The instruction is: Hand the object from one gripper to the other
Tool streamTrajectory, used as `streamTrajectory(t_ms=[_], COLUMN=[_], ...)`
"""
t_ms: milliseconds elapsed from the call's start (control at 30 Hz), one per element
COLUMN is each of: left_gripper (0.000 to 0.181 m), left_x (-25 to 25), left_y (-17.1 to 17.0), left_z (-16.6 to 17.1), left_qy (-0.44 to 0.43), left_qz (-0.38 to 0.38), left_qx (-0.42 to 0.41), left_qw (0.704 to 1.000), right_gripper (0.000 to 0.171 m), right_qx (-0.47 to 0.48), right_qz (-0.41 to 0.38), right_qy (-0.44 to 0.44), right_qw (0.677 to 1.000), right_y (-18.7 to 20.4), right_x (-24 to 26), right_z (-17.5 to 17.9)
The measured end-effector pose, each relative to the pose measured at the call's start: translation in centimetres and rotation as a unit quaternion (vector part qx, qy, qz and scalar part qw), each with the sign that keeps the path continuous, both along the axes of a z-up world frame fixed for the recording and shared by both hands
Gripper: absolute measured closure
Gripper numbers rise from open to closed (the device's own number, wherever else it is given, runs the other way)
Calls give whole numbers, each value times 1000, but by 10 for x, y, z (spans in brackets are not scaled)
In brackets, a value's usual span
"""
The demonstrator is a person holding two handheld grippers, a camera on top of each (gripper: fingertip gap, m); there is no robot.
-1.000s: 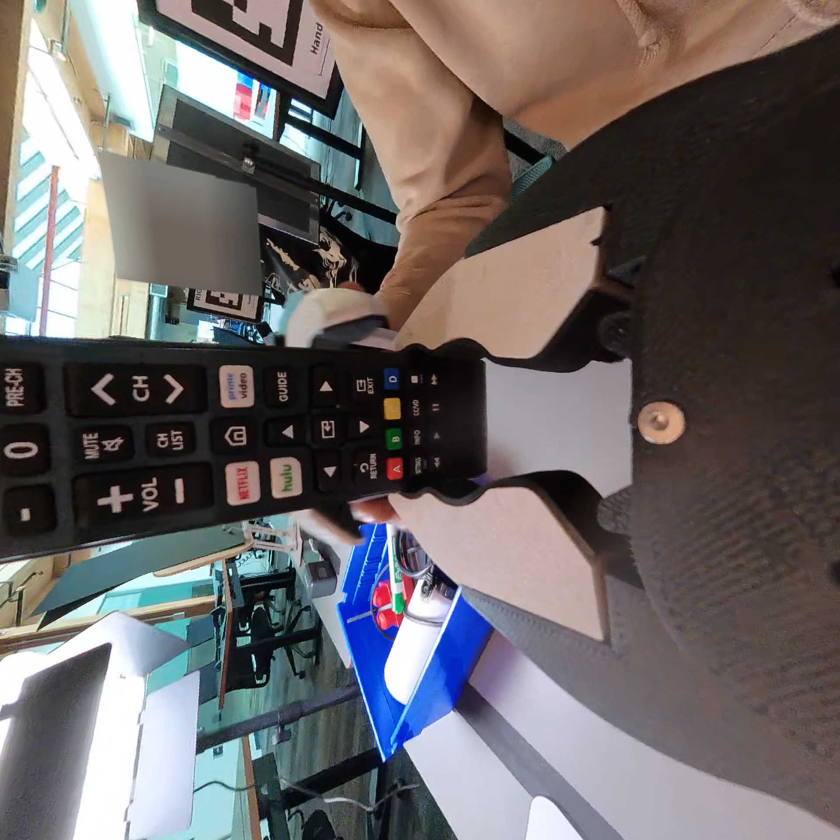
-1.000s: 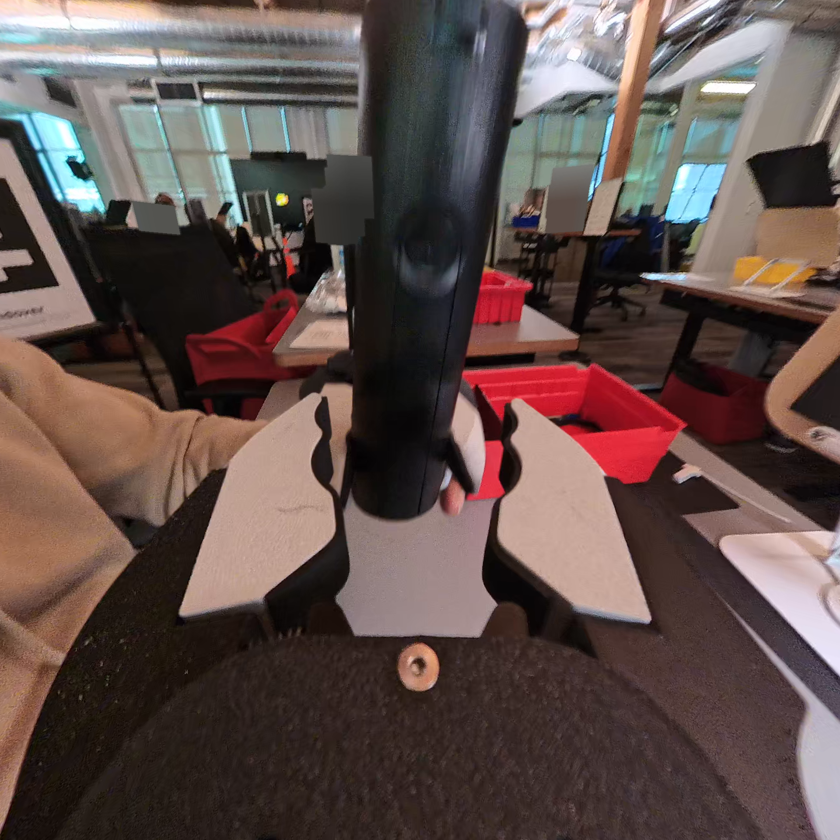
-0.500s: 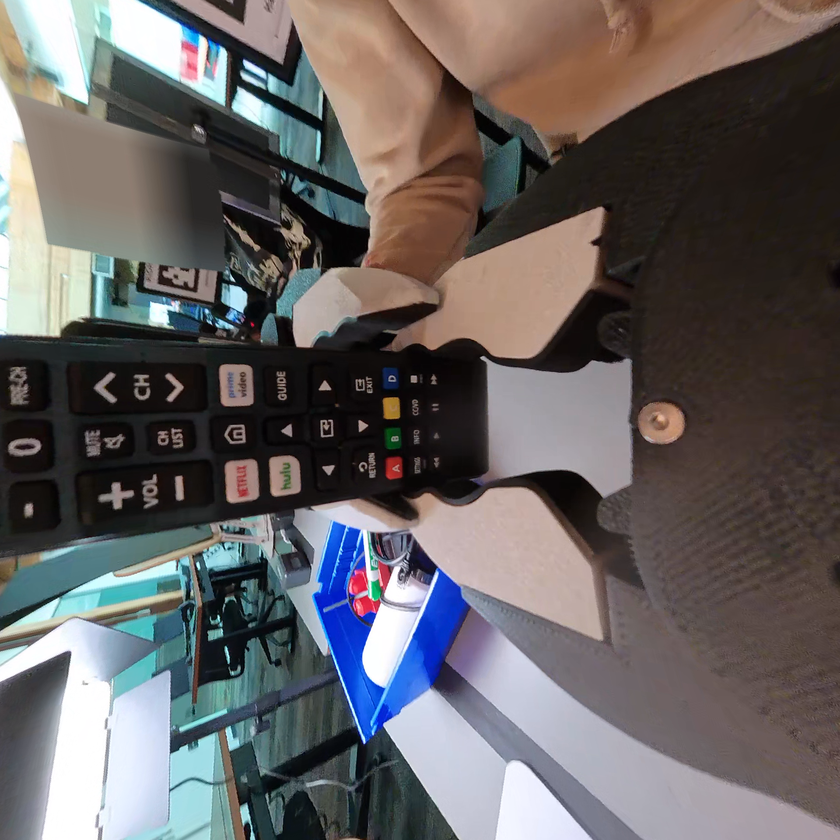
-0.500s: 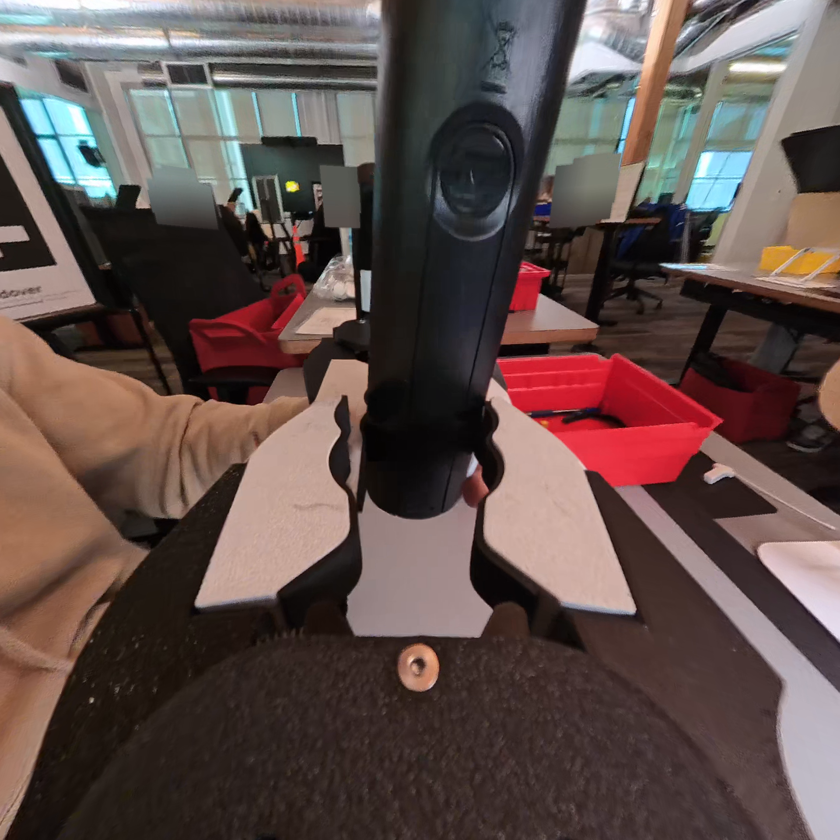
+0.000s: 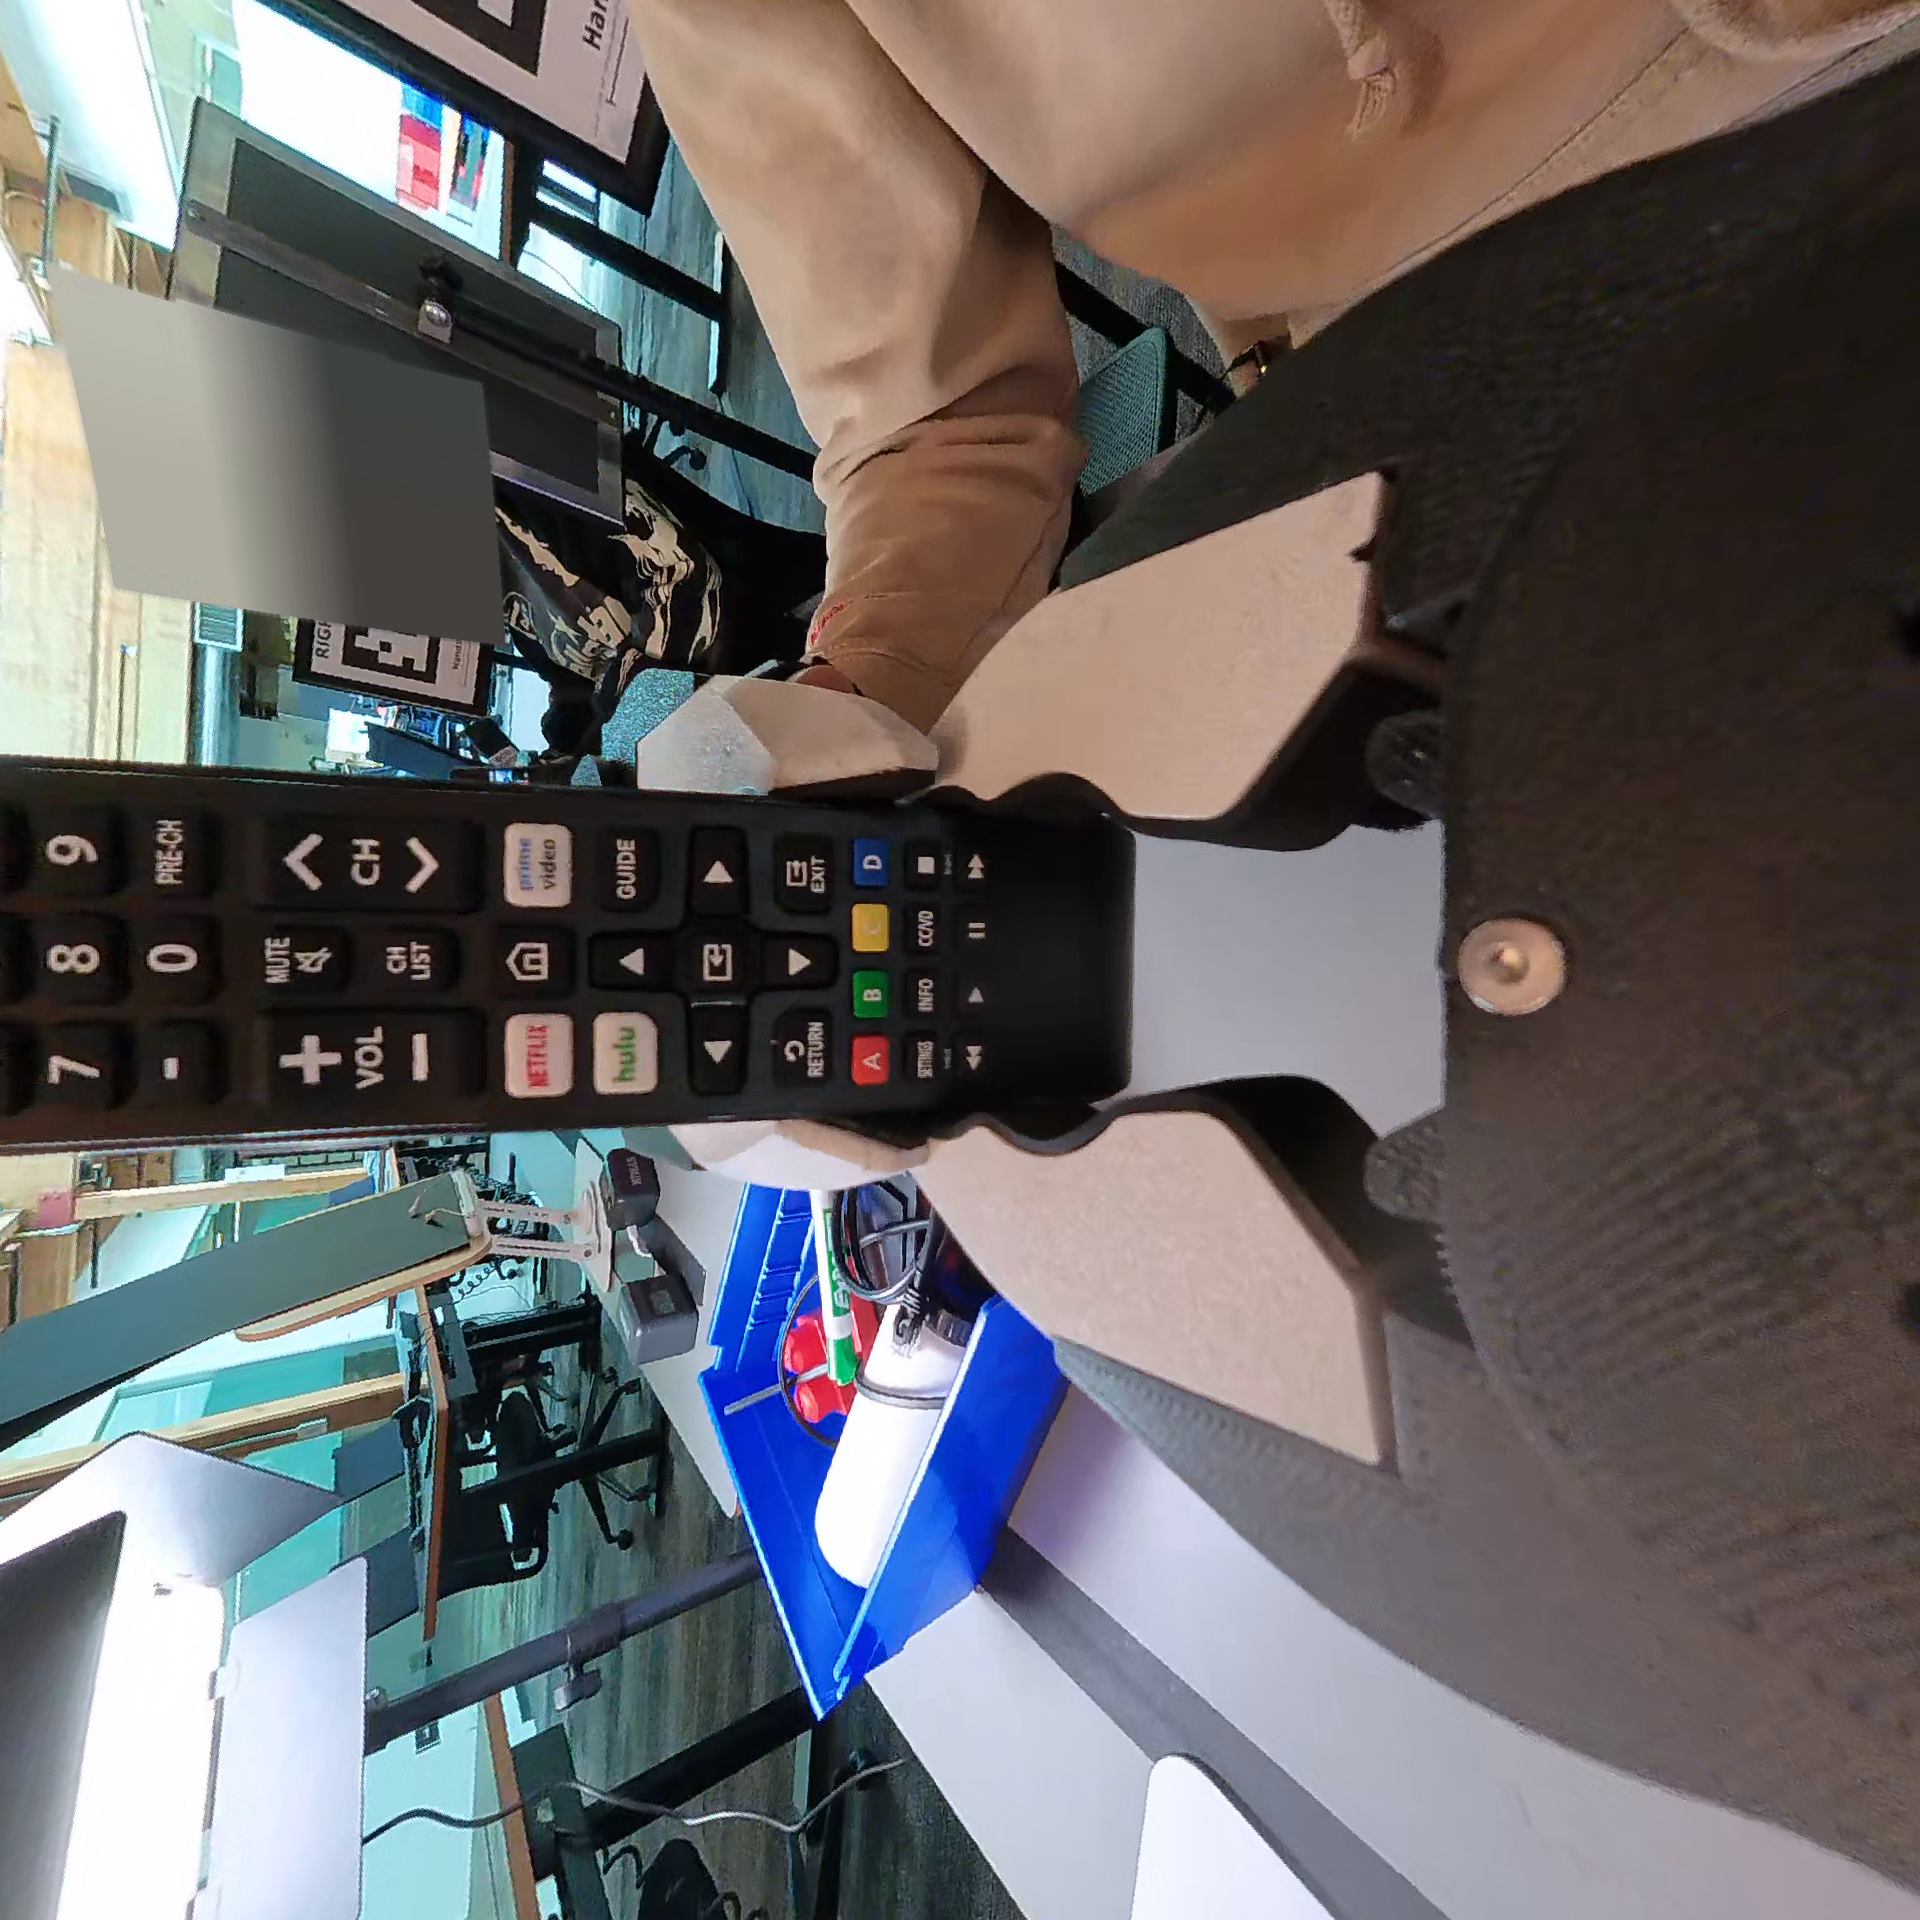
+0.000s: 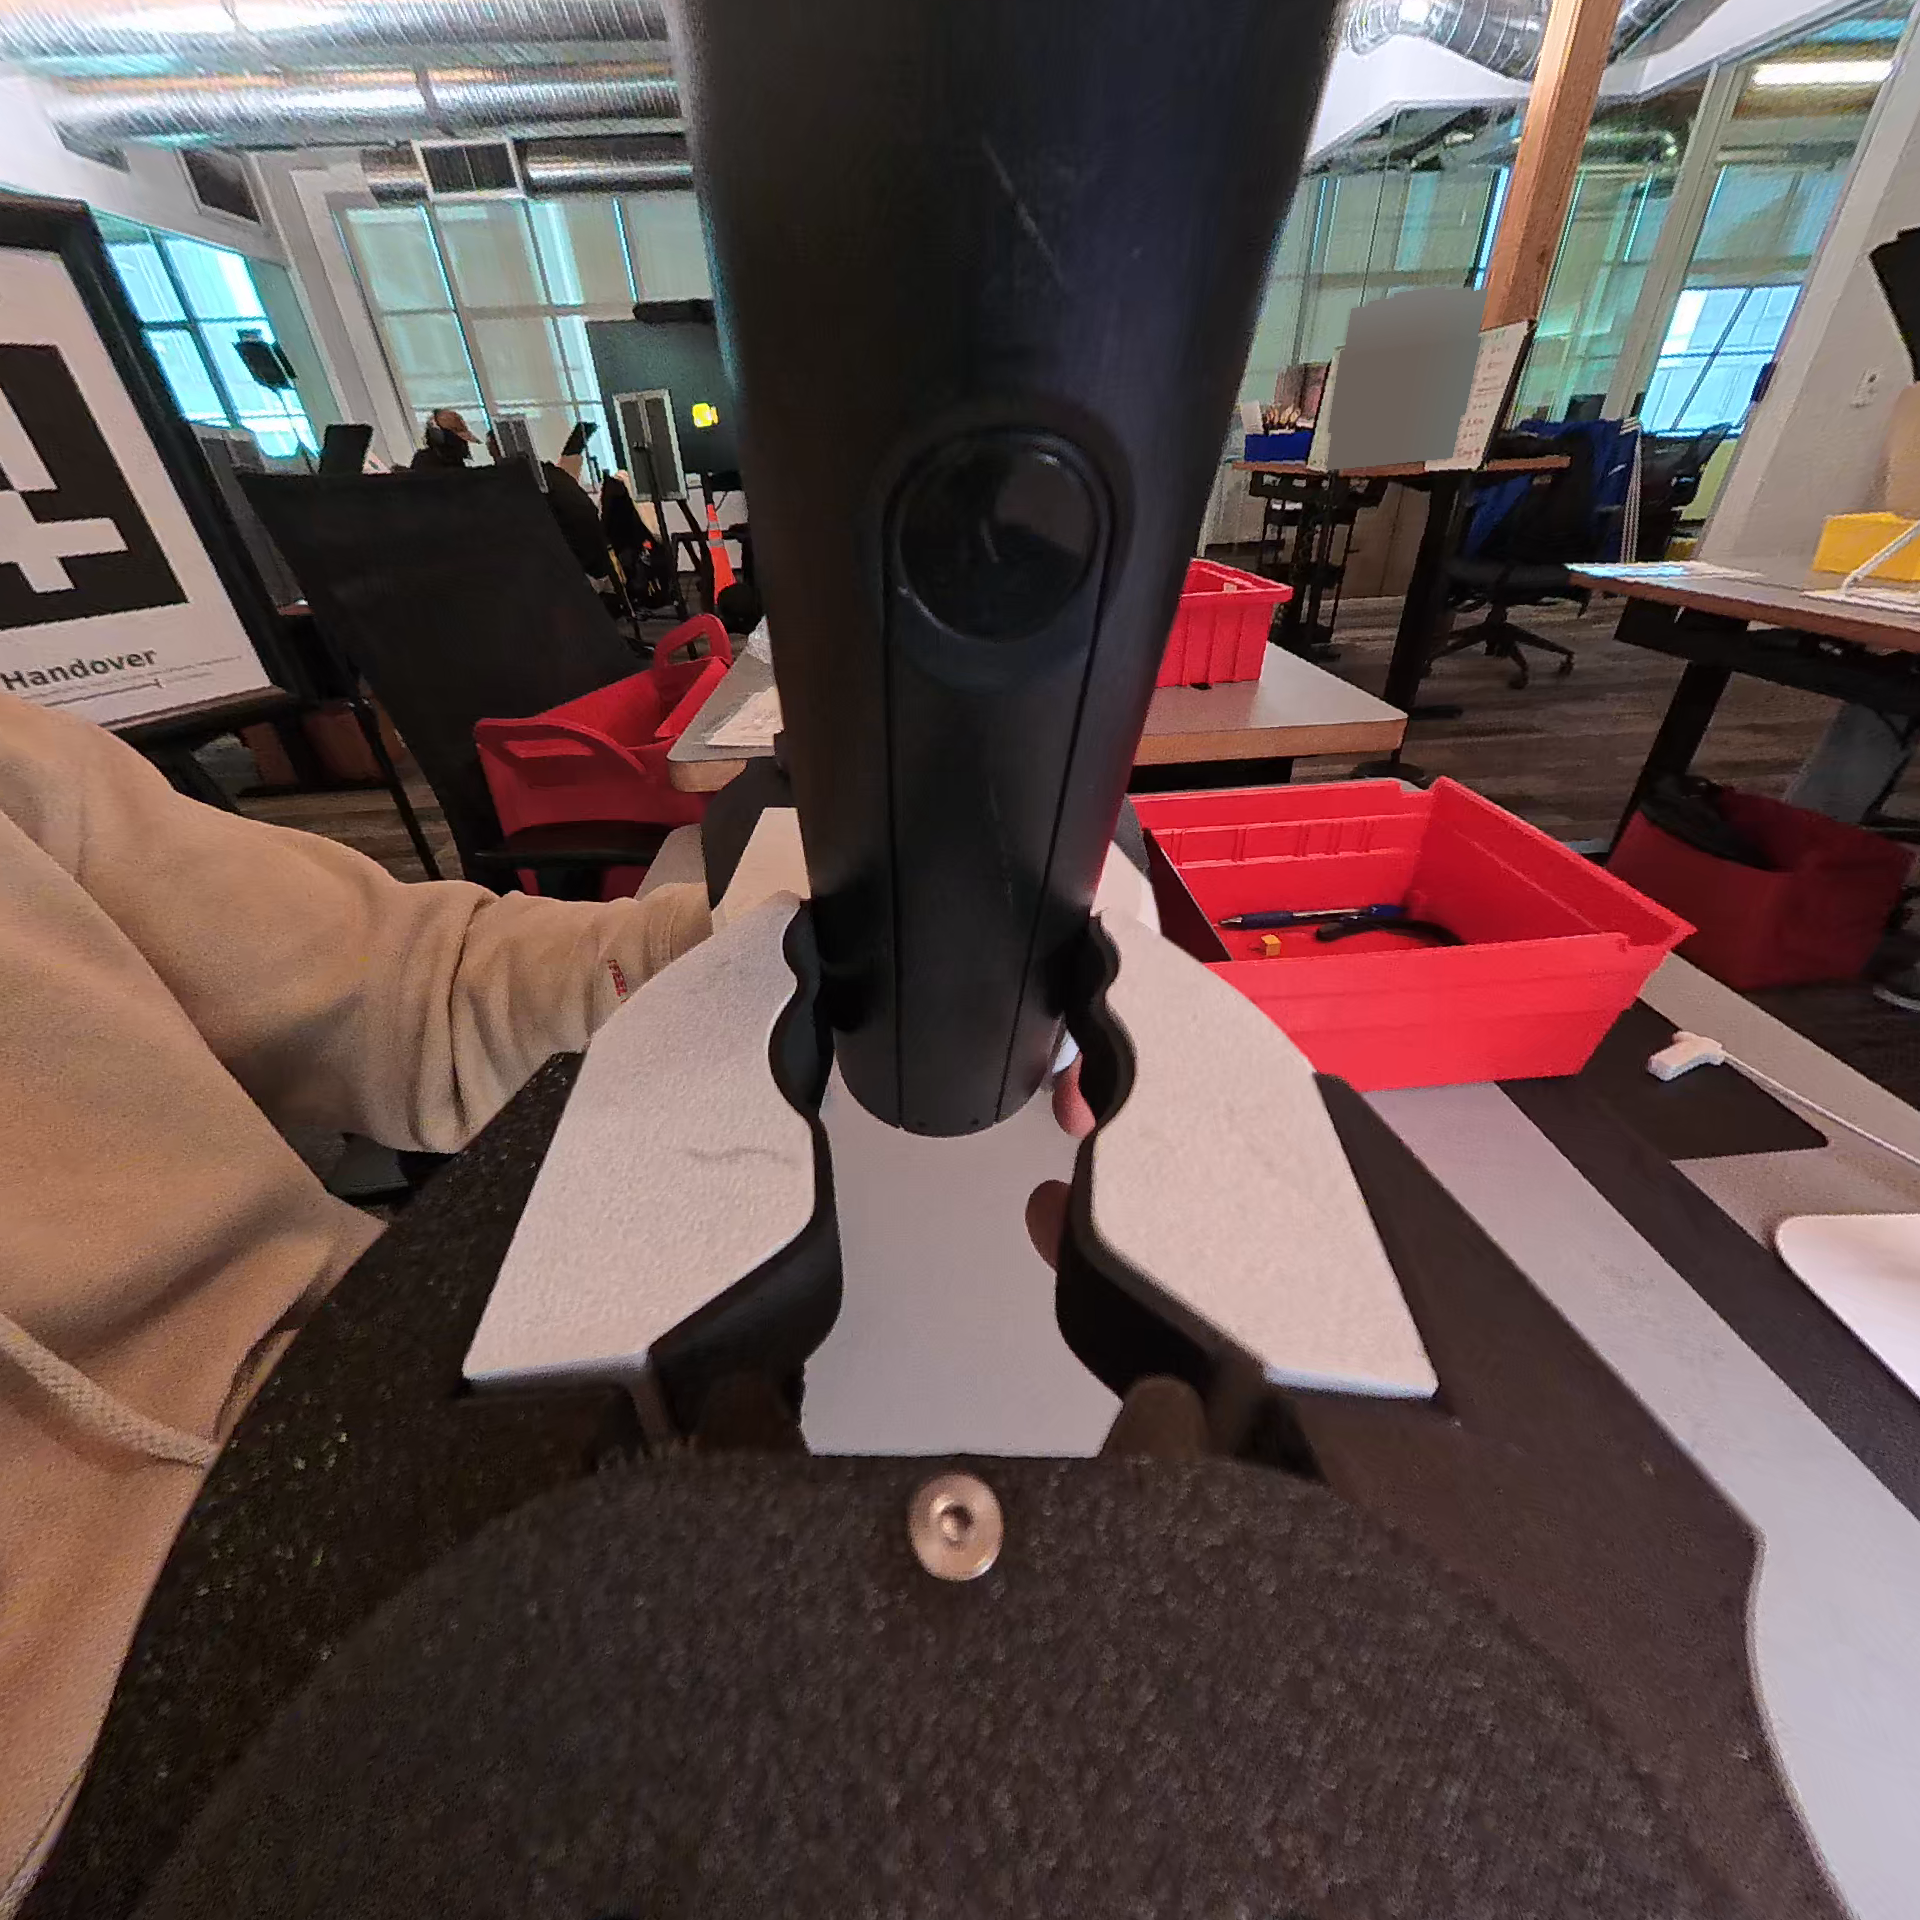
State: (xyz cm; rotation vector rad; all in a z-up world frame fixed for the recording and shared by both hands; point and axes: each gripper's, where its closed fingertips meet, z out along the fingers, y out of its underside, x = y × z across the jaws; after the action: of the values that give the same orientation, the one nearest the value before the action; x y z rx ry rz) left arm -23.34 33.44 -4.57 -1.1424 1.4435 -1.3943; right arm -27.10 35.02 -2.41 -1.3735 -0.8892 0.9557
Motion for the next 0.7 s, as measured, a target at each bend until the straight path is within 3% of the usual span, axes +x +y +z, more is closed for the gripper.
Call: streamTrajectory(t_ms=[300,700], left_gripper=[130,130], left_x=[-3,0], left_y=[-9,-5], left_z=[-16,-24], left_qy=[27,42], left_qz=[-45,-36], left_qx=[16,25], left_qw=[998,998], right_gripper=[123,123], right_qx=[15,20], right_qz=[17,4], right_qy=[-38,-78], right_qw=[999,997], right_y=[-5,-2], right_x=[-8,-7], right_z=[-12,-20])
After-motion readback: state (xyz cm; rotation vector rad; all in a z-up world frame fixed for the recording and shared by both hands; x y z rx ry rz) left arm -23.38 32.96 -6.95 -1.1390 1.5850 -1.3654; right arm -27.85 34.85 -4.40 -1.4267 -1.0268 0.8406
